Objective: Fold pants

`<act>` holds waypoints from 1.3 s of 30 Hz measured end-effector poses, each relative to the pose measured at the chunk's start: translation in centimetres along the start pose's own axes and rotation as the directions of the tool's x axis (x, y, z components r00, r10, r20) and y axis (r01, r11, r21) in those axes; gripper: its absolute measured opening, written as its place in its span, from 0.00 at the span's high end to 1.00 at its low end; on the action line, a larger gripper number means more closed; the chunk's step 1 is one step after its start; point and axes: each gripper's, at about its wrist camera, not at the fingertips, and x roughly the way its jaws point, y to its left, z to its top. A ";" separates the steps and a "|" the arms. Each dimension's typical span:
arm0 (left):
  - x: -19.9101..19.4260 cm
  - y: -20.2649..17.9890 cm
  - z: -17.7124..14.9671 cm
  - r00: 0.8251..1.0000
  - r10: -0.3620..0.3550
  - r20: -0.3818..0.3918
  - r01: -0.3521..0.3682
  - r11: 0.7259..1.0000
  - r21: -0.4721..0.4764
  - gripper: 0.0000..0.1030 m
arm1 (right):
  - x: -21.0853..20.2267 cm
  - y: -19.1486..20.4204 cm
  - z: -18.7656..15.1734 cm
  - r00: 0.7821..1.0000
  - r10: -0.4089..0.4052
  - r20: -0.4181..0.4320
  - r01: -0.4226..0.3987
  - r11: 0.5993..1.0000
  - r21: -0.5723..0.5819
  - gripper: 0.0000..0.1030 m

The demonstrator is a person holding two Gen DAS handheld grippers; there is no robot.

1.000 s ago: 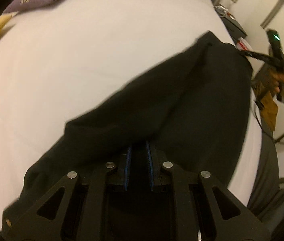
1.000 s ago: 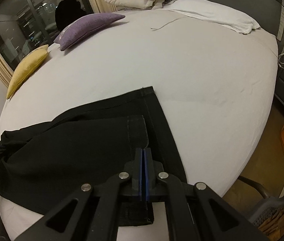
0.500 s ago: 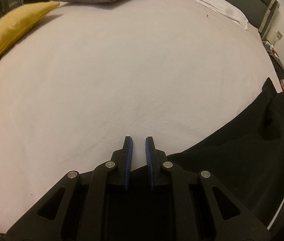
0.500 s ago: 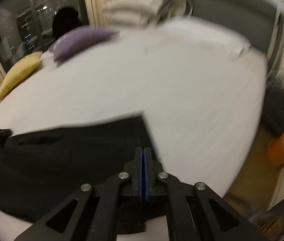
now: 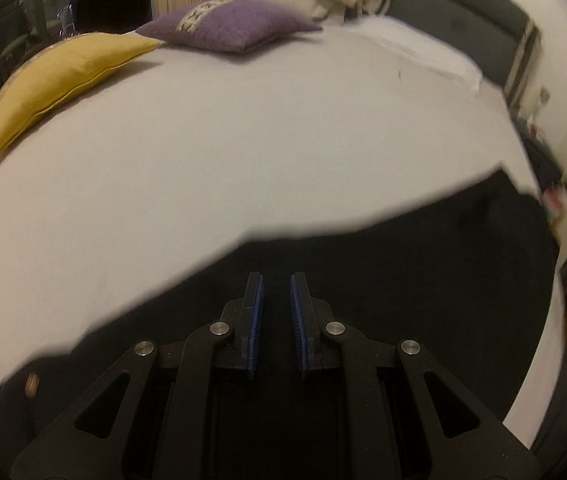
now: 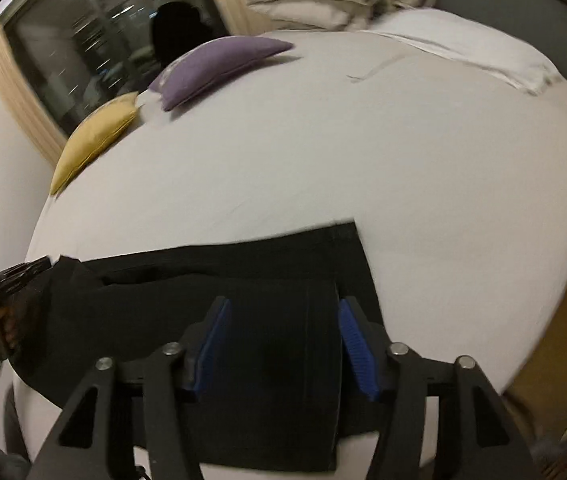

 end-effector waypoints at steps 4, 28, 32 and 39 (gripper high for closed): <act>-0.7 2.2 -5.8 0.998 0.017 -0.065 -0.019 0.999 -0.026 0.87 | 1.9 2.5 1.2 0.998 -0.008 -0.062 -0.004 0.982 -0.187 0.42; -0.8 3.2 -8.2 0.999 -0.006 0.053 0.009 0.998 -0.065 0.87 | 0.0 13.9 0.8 0.933 -0.295 0.207 0.361 0.765 -0.533 1.00; -1.2 3.0 -8.5 0.998 0.000 0.066 0.004 0.998 -0.064 0.87 | 5.4 7.5 1.1 0.881 -0.467 0.072 0.453 0.793 -0.407 0.99; -1.7 2.7 -8.6 0.997 0.006 0.071 -0.002 0.998 -0.055 0.87 | -3.3 5.1 -0.2 0.985 -0.062 0.164 0.074 0.995 -0.064 0.96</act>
